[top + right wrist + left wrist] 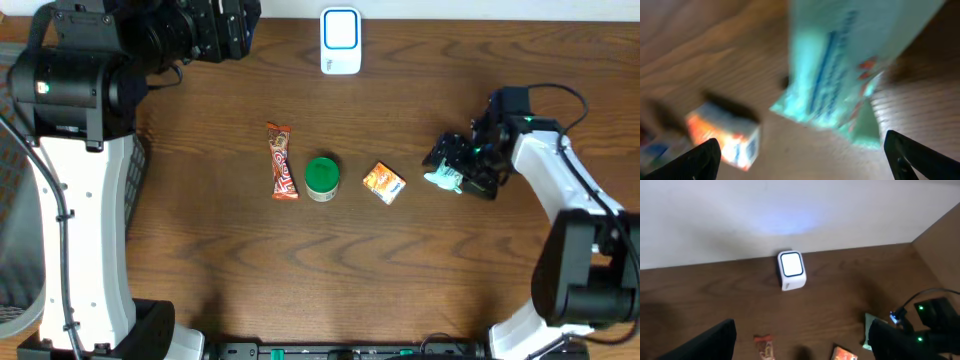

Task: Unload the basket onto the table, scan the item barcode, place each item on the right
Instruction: 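Retract the left arm and grasp the tissue pack with the right gripper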

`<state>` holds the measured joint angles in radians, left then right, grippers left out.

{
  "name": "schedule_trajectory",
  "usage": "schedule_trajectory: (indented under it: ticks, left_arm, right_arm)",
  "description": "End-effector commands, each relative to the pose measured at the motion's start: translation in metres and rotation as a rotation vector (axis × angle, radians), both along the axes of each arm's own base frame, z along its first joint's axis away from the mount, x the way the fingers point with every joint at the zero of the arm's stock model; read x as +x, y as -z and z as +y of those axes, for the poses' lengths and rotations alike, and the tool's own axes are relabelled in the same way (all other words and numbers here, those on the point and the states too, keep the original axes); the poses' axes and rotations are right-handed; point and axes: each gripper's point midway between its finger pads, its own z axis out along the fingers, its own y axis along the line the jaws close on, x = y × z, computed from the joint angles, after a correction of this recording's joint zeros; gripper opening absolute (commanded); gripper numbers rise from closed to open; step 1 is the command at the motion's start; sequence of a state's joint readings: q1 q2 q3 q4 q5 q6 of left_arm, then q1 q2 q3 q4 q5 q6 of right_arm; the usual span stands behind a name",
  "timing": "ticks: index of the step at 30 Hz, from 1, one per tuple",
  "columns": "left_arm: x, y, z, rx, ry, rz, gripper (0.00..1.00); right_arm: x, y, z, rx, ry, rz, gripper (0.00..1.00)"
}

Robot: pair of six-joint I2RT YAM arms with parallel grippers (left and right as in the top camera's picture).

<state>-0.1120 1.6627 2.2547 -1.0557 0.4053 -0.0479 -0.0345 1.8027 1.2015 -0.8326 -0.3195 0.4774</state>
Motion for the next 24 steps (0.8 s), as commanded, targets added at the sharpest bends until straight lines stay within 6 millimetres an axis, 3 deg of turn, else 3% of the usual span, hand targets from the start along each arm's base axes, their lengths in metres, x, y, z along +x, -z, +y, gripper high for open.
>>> schedule_trajectory:
  ticks: [1, 7, 15, 24]
  left_arm:
    - [0.000, 0.000, 0.011, 0.053, -0.036, -0.015, 0.85]
    - [0.000, 0.004, 0.012, 0.063, -0.036, -0.004, 0.85]
    - [-0.001, 0.011, 0.012, 0.066, -0.035, 0.019, 0.85]
    - [-0.006, 0.019, 0.013, 0.071, -0.034, 0.059, 0.85]
  right_arm:
    - [0.007, 0.011, -0.017, -0.101, 0.129, 0.029, 0.99]
    - [0.020, 0.013, -0.038, -0.214, 0.192, -0.020, 0.99]
    - [0.026, 0.014, -0.033, -0.223, 0.199, -0.040, 0.99]
    - [0.018, 0.055, -0.022, -0.296, 0.245, 0.061, 0.99]
